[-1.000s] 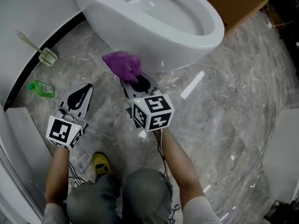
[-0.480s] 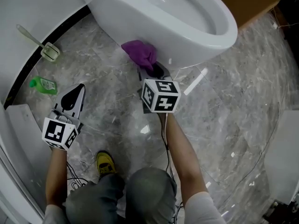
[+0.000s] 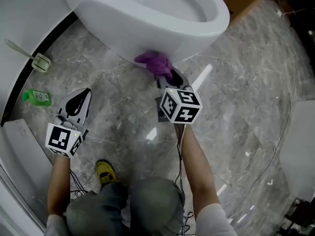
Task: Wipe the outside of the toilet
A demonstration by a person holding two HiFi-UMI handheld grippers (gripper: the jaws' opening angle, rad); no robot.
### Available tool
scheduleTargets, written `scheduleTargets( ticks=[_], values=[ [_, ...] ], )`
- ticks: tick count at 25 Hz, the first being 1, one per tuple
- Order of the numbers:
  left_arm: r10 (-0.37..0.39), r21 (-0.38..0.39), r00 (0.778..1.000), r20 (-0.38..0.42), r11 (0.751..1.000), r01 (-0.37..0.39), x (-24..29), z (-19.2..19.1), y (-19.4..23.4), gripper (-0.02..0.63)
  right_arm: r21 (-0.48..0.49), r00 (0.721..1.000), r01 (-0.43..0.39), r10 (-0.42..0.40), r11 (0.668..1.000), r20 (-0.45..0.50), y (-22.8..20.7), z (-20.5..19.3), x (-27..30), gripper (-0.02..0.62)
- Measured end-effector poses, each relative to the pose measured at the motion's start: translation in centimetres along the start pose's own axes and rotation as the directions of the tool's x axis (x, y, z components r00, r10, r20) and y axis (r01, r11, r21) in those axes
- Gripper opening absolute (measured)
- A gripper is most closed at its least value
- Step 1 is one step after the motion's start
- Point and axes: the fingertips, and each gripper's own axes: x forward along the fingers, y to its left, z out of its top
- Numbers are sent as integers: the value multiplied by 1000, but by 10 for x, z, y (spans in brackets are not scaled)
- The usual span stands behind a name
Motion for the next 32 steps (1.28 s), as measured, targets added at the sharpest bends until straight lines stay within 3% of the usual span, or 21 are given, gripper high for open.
scheduleTargets(
  ticks=[4, 8, 11, 13, 18, 22, 24, 27, 32],
  values=[
    [-18, 15, 1000, -4, 1000, 18, 8, 6, -15, 20, 98, 993, 107, -112, 989, 48, -53, 2, -24, 127],
    [-16, 18, 1000, -22, 1000, 16, 7, 1, -20, 20, 226, 963, 252, -268, 941, 41, -119, -3, -39, 126],
    [-7, 22, 999, -33, 1000, 8, 4, -2, -20, 20, 215, 944, 321, -331, 922, 9, -149, -10, -45, 126],
    [2, 19, 999, -35, 1000, -1, 3, -4, -17, 20, 205, 943, 324, -333, 923, 10, -154, -12, -49, 126],
    [24, 9, 999, -33, 1000, -24, -4, -6, -13, 20, 186, 971, 217, -231, 958, 58, -120, -14, -63, 126],
    [40, -1, 999, -37, 999, -40, -11, -13, -8, 20, 24, 996, 41, -43, 999, 82, -47, -21, -70, 126],
    [53, -9, 998, -35, 999, -53, -15, -14, -3, 20, -53, 997, -41, 44, 998, 58, -10, -23, -54, 126],
    [67, -18, 997, -42, 998, -68, -22, -22, 3, 20, -86, 989, -148, 149, 985, 7, 38, -31, -20, 126],
    [93, -20, 993, -73, 995, -95, -37, -30, 21, 20, -127, 980, -198, 199, 972, -9, 85, -38, 37, 126]
  ],
)
